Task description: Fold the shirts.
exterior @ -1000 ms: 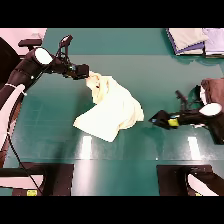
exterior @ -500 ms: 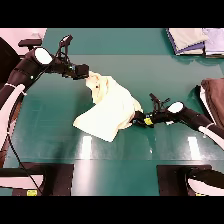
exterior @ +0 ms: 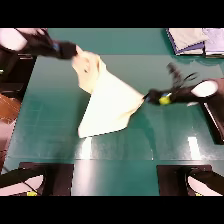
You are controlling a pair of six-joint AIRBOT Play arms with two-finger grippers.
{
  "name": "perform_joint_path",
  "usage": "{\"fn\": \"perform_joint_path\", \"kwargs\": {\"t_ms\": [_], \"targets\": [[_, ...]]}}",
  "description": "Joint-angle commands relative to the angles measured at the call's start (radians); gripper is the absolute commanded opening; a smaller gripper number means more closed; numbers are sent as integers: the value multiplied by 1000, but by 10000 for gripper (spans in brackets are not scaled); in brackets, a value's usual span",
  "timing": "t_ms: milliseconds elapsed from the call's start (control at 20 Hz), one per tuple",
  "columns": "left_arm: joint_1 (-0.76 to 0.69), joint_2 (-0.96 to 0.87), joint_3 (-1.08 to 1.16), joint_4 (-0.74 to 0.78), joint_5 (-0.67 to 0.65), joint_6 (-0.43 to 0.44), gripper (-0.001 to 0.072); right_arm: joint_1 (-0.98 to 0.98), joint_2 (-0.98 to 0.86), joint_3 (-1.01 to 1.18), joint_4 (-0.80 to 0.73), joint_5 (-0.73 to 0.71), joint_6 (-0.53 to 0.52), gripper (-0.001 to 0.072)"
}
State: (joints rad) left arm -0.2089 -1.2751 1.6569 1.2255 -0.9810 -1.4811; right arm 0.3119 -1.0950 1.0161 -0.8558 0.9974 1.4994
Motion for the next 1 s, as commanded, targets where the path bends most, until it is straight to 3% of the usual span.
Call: {"fn": "perform_joint_path", "kwargs": {"t_ms": [0, 300, 550, 800, 950], "targets": [[0, 158, 161, 39, -7, 43, 27, -160, 145, 264, -119, 157, 10, 15], [0, 395, 339, 24, -7, 42, 26, -313, 262, 692, -143, 296, 10, 15], [0, 452, 375, 24, -91, 42, 26, -373, 210, 906, -140, 414, 11, 15], [0, 372, 145, 23, -336, 37, 26, -210, 45, 862, -143, 556, 30, 14], [0, 316, -106, 23, -391, 39, 27, -74, -69, 728, -168, 526, 29, 14]]}}
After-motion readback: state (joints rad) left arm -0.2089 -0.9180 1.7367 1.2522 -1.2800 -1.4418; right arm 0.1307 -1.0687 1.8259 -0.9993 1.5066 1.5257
